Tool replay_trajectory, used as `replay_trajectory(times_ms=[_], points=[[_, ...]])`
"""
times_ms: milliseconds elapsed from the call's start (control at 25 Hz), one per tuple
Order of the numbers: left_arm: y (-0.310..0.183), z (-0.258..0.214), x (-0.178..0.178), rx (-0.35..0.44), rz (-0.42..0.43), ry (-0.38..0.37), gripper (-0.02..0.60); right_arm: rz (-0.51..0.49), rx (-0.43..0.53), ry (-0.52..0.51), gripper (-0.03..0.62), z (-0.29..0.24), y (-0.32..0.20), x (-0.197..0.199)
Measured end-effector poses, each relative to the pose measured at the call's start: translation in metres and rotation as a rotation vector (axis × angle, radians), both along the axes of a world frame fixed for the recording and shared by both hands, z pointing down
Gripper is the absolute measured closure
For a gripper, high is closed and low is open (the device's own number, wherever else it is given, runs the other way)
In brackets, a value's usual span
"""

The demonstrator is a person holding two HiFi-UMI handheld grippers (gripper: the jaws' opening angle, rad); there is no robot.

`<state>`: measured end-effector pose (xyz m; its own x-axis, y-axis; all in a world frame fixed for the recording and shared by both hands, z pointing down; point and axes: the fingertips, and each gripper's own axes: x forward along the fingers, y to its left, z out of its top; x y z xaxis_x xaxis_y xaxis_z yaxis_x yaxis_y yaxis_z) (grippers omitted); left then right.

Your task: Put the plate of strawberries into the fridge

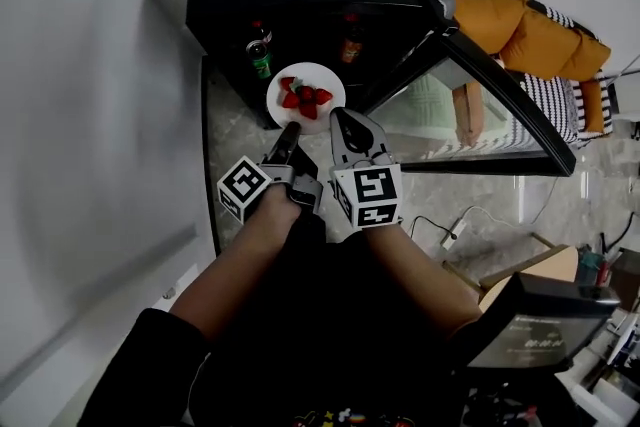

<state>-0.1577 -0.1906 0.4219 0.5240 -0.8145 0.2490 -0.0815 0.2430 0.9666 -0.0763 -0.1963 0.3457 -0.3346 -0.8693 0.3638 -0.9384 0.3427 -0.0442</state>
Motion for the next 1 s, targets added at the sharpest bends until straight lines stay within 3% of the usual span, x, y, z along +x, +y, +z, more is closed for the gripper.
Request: replay_trajectory(times_ms=[400, 1000], points=[[-0.013, 0.02, -0.001, -0.035, 0.022, 0.009, 0.563, 0.024, -0.033, 0.01, 0.588, 0.021, -0.015, 0.0], [-0.021, 0.045, 0.011, -0.041, -0.071, -0.007, 0.563, -0.042, -0.039, -0.03, 0.588, 0.046, -0.031, 0.017]])
